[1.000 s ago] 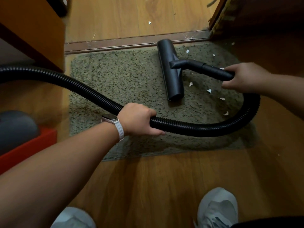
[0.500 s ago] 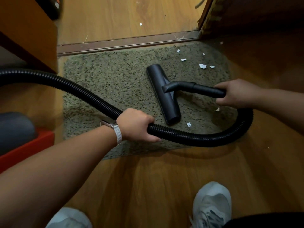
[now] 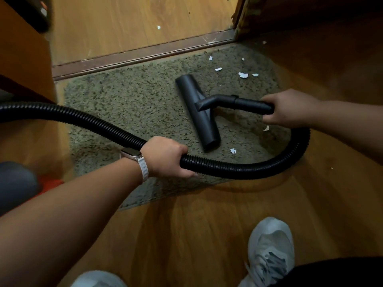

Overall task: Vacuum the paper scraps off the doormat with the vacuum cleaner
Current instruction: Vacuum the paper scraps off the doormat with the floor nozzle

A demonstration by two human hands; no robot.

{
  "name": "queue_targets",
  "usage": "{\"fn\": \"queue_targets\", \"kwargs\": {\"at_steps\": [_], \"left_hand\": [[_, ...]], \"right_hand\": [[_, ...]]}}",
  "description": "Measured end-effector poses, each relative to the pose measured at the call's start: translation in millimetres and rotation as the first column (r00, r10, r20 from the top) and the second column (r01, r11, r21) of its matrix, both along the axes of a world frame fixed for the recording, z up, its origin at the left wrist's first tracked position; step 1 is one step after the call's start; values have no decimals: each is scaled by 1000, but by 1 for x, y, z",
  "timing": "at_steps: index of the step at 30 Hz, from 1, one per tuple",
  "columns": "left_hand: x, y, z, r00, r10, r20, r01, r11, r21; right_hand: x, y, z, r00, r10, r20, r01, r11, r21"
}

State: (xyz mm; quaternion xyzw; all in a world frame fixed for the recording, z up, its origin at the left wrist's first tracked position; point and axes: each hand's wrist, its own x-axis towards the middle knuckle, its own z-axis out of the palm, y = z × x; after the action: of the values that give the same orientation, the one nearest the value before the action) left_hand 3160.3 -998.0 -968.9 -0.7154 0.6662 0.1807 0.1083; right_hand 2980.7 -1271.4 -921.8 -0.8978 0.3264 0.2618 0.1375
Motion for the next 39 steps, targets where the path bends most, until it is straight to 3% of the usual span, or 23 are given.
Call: {"fn": "queue_targets", "kwargs": {"at_steps": [7,12,17,29,39], "left_hand": [[4,-4,15,999,-40,30,38,996,75],[-3,-3,35,999,-23,-39,27,992,119],[-9,-7,48,998,-57,-34,57,998,-11],[-47,2,55,998,-58,-15,58,998,-12],[-69,-15,54,986,-166,-35,163,984,-71]], "right_hand": [[2,26,3,1000,-14,-8,14,1000,-27],[-20,32,10,996,-94,-1,94,995,19],[-44,38,11,994,-110,-15,110,994,5],[-86,62,17,957,-270,109,266,963,48],[-140,68,28,956,-292,-24,292,956,33]]}}
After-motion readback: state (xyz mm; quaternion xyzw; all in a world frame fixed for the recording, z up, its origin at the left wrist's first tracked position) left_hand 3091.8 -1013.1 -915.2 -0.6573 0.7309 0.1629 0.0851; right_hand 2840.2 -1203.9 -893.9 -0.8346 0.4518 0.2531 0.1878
